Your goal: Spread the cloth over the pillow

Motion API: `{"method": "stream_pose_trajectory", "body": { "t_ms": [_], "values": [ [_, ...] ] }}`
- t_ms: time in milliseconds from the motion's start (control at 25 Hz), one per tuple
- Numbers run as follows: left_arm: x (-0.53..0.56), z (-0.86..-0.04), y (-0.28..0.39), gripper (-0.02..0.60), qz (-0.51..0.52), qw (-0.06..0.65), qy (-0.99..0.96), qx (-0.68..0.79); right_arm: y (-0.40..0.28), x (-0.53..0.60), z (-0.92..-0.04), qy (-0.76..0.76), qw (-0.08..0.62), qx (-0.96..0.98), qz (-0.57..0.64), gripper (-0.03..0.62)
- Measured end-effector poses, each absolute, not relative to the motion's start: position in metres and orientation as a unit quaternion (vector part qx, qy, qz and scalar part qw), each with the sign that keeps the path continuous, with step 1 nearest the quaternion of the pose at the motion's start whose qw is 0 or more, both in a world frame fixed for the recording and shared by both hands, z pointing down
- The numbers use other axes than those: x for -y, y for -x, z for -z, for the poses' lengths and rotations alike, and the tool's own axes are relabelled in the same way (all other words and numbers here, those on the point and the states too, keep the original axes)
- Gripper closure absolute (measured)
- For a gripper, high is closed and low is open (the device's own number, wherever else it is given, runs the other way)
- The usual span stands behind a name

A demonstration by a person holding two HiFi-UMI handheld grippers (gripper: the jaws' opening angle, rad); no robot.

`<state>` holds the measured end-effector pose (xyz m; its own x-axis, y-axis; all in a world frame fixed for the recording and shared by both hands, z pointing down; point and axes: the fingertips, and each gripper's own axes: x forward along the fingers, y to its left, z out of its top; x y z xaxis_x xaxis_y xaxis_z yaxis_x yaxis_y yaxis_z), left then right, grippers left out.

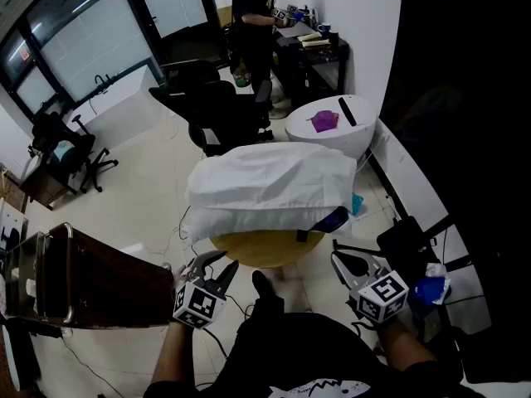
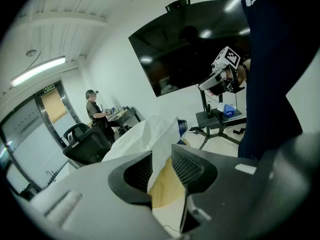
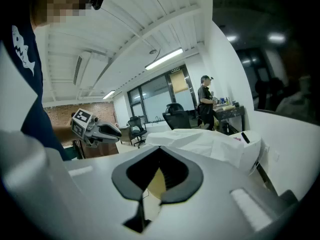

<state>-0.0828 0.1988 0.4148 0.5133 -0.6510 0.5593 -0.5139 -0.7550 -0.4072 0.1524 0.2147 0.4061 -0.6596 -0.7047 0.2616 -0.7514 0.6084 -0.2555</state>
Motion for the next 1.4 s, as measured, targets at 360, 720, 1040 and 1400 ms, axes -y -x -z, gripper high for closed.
{"method": "stream_pose_trajectory", "body": {
  "t_ms": [360,720,1040,1400],
  "values": [
    [-0.156,-0.431,0.132,0.471,0.375,0.072,0.847,-0.37,-0.138,-0.19,-0.409,-0.406,0.074,0.894,-0.176,0.586],
    [-0.09,-0.464,0.214,0.471,0.418,0.014,0.802,-0.427,-0.113,-0.15,-0.417,-0.402,0.092,0.891,-0.189,0.586],
    [-0.025,-0.518,0.262,0.471,0.451,-0.006,0.787,-0.421,-0.085,-0.101,-0.421,-0.404,0.103,0.887,-0.197,0.586],
    [0.028,-0.594,0.307,0.471,0.553,0.022,0.754,-0.355,-0.027,-0.044,-0.404,-0.406,0.112,0.887,-0.189,0.586]
  ]
}}
